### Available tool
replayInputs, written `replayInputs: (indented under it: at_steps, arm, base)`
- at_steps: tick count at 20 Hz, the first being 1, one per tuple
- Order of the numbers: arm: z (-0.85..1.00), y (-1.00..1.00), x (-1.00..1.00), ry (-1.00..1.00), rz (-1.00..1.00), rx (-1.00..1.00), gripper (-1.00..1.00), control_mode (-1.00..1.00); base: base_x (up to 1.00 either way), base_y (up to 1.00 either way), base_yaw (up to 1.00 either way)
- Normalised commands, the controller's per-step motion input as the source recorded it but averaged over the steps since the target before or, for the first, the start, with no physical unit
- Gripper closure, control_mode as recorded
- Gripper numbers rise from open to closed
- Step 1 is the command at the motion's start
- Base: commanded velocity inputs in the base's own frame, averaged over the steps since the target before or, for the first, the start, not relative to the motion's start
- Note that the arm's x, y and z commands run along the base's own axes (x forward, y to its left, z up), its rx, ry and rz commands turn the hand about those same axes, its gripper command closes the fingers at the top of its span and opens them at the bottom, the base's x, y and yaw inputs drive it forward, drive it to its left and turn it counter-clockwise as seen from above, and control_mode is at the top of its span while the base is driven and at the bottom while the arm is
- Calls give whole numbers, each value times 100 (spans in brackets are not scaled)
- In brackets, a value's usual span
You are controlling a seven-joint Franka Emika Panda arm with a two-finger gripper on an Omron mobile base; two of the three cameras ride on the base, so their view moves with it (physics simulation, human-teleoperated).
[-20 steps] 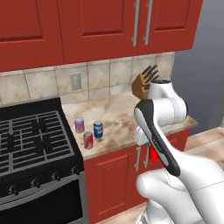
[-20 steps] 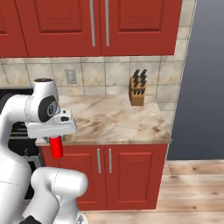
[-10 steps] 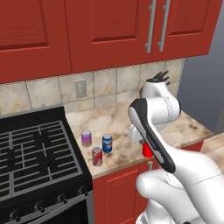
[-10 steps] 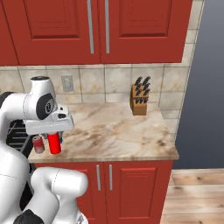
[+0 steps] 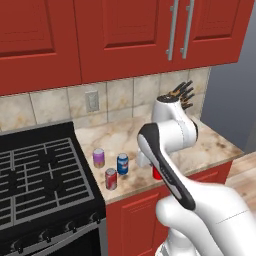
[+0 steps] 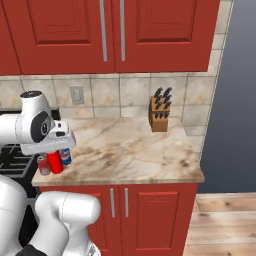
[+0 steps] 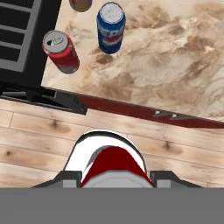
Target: Four empty soda cans are scattered around the kitchen. Gather all the cans and cluster them next to the stove for recycling.
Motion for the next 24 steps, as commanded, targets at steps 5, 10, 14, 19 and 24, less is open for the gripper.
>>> replayInputs:
  at_steps: [5, 10, 14, 19, 24]
  arm:
    - [-23, 0, 13, -8, 4, 5, 100, -100]
    - [-11, 8, 41, -3, 1, 3, 100, -100]
    - [-15, 34, 60, -1, 0, 0, 100, -100]
    - [-33, 48, 66, 1, 0, 0, 100, -100]
    - [-19, 15, 24, 0, 0, 0, 100, -100]
  base:
    - [0, 0, 0]
    - [0, 0, 0]
    - [0, 0, 0]
    - [0, 0, 0]
    - [0, 0, 0]
